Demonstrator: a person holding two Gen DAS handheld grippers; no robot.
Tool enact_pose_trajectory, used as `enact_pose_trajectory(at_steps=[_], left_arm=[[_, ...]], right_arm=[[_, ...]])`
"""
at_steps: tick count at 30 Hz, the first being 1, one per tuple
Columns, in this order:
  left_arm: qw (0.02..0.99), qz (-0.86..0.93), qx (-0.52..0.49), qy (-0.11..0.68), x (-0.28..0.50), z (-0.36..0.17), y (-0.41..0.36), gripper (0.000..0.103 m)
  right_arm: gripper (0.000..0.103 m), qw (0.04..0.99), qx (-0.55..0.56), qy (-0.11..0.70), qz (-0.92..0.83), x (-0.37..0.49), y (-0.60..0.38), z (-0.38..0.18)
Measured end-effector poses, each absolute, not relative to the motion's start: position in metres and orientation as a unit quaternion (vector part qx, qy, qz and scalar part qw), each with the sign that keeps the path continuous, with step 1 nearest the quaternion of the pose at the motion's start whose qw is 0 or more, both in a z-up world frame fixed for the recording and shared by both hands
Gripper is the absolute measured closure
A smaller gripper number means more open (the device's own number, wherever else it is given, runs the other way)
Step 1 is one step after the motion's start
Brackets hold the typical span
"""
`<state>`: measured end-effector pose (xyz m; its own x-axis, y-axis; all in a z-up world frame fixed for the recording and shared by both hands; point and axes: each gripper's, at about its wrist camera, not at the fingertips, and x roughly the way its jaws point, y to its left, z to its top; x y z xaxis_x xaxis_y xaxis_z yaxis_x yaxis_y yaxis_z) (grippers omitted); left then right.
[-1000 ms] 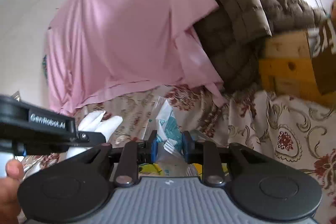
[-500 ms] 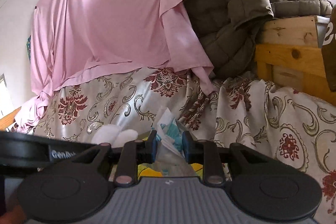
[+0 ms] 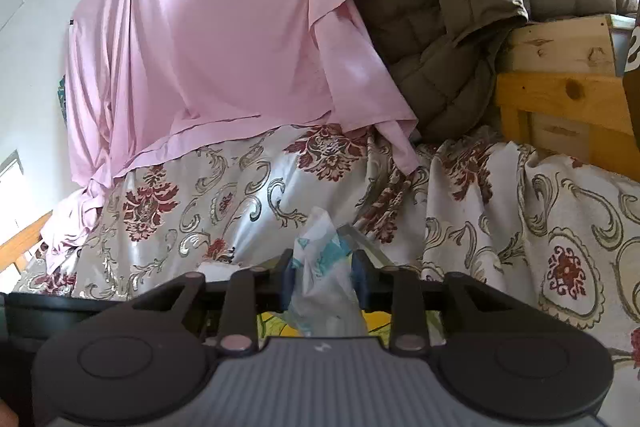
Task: Organize soft objects
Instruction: 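Lower the white cloth into the tray and open the left tool while the right releases the bag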
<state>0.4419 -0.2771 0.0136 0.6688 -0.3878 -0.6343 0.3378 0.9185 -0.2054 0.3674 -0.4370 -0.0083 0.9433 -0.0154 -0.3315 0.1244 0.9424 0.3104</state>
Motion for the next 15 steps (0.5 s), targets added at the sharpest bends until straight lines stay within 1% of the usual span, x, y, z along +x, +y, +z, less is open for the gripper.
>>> enact_pose_trajectory(at_steps=[10, 13, 15], left_arm=[[0.918, -0.184, -0.042, 0.349, 0.436, 0.018, -0.269, 0.050], [0.922, -0.178, -0.041, 0.342, 0.431, 0.023, -0.265, 0.044], [0.925, -0.172, -0.044, 0.337, 0.428, 0.026, -0.260, 0.037]], right_arm=[[0.057, 0.970, 0.171, 0.166, -0.038, 0.364, -0.440, -0.005], [0.051, 0.971, 0.170, 0.163, -0.040, 0.362, -0.440, -0.002], [0.045, 0.972, 0.169, 0.158, -0.041, 0.359, -0.440, 0.002]])
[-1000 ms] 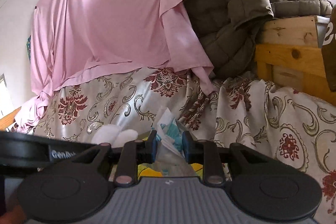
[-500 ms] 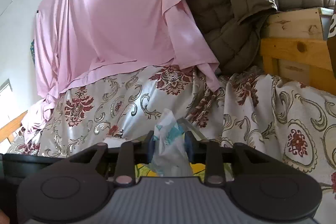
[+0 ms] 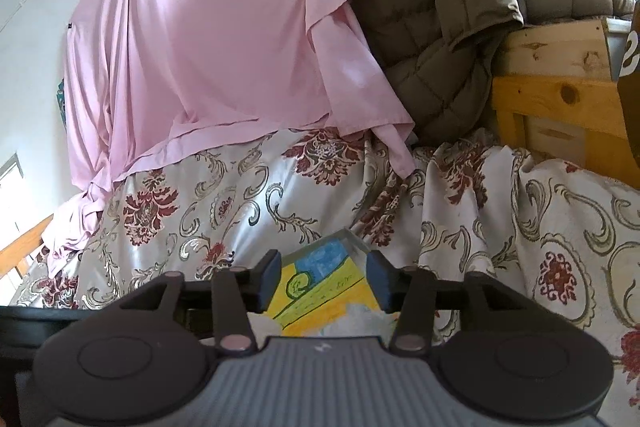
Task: Organize soft objects
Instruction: 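Lower the white cloth into the tray and open the left tool while the right releases the bag, then lift both open tools up and away from the grey tray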
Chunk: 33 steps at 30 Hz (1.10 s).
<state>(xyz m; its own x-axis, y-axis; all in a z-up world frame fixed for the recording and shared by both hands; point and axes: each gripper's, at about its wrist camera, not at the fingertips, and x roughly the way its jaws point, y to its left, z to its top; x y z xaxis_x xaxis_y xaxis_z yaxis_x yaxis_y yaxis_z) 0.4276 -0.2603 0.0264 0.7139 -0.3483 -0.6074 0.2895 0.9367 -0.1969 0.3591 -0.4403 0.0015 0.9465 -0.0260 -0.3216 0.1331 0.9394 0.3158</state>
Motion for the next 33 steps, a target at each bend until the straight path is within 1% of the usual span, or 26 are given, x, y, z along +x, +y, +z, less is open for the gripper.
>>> enact_pose_trajectory(at_steps=[3, 7, 9, 13, 15, 17, 20, 26, 33], left_arm=[[0.929, -0.161, -0.052, 0.329, 0.419, 0.035, -0.250, 0.031], [0.935, -0.152, -0.059, 0.316, 0.404, 0.051, -0.236, 0.027], [0.937, -0.148, -0.062, 0.309, 0.394, 0.061, -0.227, 0.024], [0.944, -0.145, -0.060, 0.289, 0.371, 0.082, -0.213, 0.020], [0.948, -0.142, -0.060, 0.279, 0.358, 0.091, -0.205, 0.016], [0.952, -0.134, -0.060, 0.268, 0.342, 0.098, -0.197, 0.010], [0.957, -0.127, -0.047, 0.255, 0.321, 0.102, -0.188, 0.009], [0.965, -0.114, -0.035, 0.235, 0.281, 0.107, -0.171, 0.007], [0.969, -0.099, -0.041, 0.222, 0.244, 0.108, -0.156, 0.005]], right_arm=[[0.035, 0.973, 0.172, 0.151, -0.044, 0.352, -0.440, 0.008], [0.027, 0.972, 0.178, 0.143, -0.045, 0.339, -0.439, 0.020], [0.021, 0.975, 0.172, 0.136, -0.046, 0.330, -0.435, 0.028], [0.016, 0.979, 0.158, 0.123, -0.040, 0.311, -0.426, 0.046], [0.010, 0.981, 0.154, 0.117, -0.035, 0.300, -0.421, 0.050], [0.007, 0.983, 0.141, 0.113, -0.031, 0.289, -0.414, 0.053], [0.005, 0.986, 0.118, 0.112, -0.034, 0.277, -0.405, 0.057], [0.000, 0.987, 0.115, 0.104, -0.034, 0.248, -0.398, 0.064], [0.000, 0.989, 0.097, 0.104, -0.033, 0.215, -0.386, 0.069]])
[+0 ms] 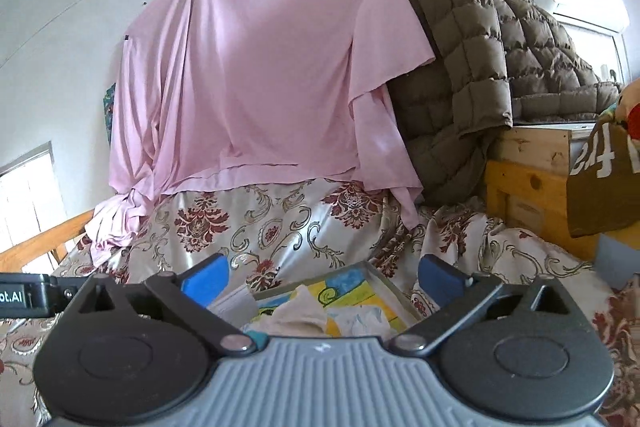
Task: Organize soft objects
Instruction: 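Lift both open tools up and away from the grey tray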
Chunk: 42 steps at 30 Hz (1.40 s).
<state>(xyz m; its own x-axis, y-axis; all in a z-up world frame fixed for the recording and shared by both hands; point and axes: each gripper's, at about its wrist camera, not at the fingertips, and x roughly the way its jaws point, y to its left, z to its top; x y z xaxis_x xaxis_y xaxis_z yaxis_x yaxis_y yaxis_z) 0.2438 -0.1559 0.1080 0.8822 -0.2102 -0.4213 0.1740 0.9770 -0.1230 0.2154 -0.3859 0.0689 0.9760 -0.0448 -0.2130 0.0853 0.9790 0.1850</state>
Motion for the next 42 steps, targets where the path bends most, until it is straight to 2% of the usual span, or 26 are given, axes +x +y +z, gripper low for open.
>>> enact_pose_trajectory(at_steps=[19, 42], left_arm=[[0.979, -0.067, -0.064, 0.179, 0.168, 0.086, -0.127, 0.001], [0.978, -0.001, -0.087, 0.189, 0.104, 0.048, -0.045, 0.001]], right_arm=[[0.000, 0.980, 0.144, 0.108, -0.081, 0.133, -0.371, 0.039], [0.000, 0.985, 0.067, 0.109, -0.117, 0.064, -0.310, 0.051]])
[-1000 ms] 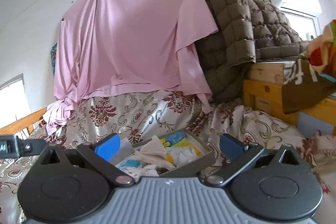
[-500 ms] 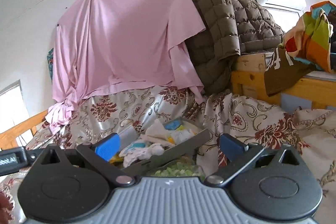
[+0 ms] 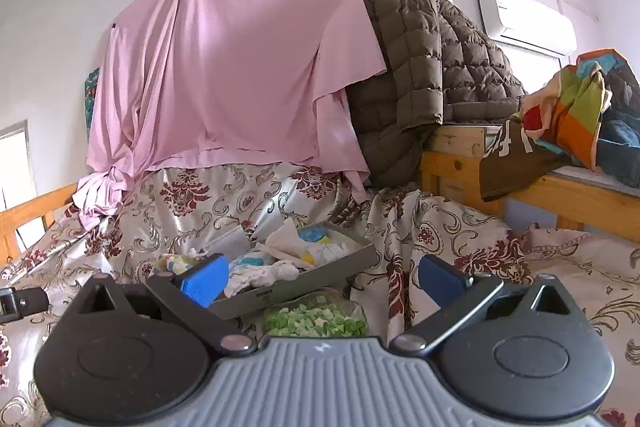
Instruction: Organize soft objects
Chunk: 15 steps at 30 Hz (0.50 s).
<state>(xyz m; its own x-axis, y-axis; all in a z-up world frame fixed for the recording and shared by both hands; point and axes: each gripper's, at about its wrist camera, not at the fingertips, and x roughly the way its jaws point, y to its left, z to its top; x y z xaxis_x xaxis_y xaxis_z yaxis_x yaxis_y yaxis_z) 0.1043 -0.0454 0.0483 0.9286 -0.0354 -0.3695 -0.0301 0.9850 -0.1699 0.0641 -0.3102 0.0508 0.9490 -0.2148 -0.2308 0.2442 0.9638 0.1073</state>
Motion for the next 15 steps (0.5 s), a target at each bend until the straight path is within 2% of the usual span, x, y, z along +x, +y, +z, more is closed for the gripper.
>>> enact_pose_trajectory(at_steps=[15], left_arm=[[0.980, 0.018, -0.075, 0.186, 0.076, 0.047, -0.030, 0.001]], right_arm=[[0.000, 0.983, 0.036, 0.140, -0.115, 0.037, -0.272, 0.049]])
